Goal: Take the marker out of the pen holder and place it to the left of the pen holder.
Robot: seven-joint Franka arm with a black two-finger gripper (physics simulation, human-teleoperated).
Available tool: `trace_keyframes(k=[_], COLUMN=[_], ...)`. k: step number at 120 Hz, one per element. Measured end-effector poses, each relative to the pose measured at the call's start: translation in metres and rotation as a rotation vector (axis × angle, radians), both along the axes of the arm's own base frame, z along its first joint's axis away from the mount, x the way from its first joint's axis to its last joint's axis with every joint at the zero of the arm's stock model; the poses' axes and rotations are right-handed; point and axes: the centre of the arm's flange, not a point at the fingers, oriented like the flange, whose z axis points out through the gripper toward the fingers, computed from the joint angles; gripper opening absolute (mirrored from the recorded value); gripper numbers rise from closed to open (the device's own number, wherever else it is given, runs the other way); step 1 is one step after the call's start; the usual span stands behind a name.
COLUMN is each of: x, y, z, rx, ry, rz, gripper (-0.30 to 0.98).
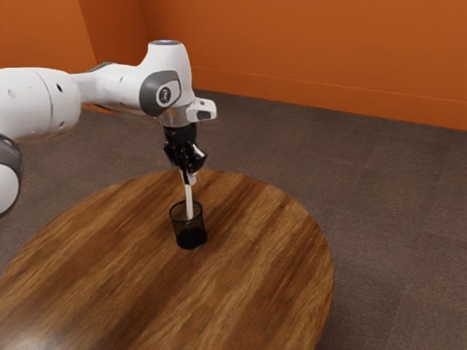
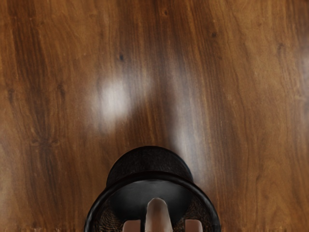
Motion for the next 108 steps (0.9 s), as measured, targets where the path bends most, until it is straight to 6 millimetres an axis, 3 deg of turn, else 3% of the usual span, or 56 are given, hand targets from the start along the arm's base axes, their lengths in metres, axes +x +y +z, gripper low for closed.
trace_keyframes(k=[26, 33, 45, 56, 74, 91, 108], x=[-0.033, -0.038, -0.046, -0.050, -0.053, -0.044, -0.039], y=[0.005, 0.015, 0.051, 0.089, 0.128, 0.134, 0.133], z=[0.051, 0.052, 0.043, 0.004, -0.063, -0.091, -0.103], rx=[0.017, 0.019, 0.023, 0.020, -0.011, -0.038, -0.057], ry=[-0.002, 0.019, 0.083, 0.196, 0.356, 0.403, 0.420], rz=[0.015, 0.032, 0.092, 0.159, 0.239, 0.259, 0.264], gripper=[-0.09, -0.09, -0.09, -0.09, -0.09, -0.09, -0.08])
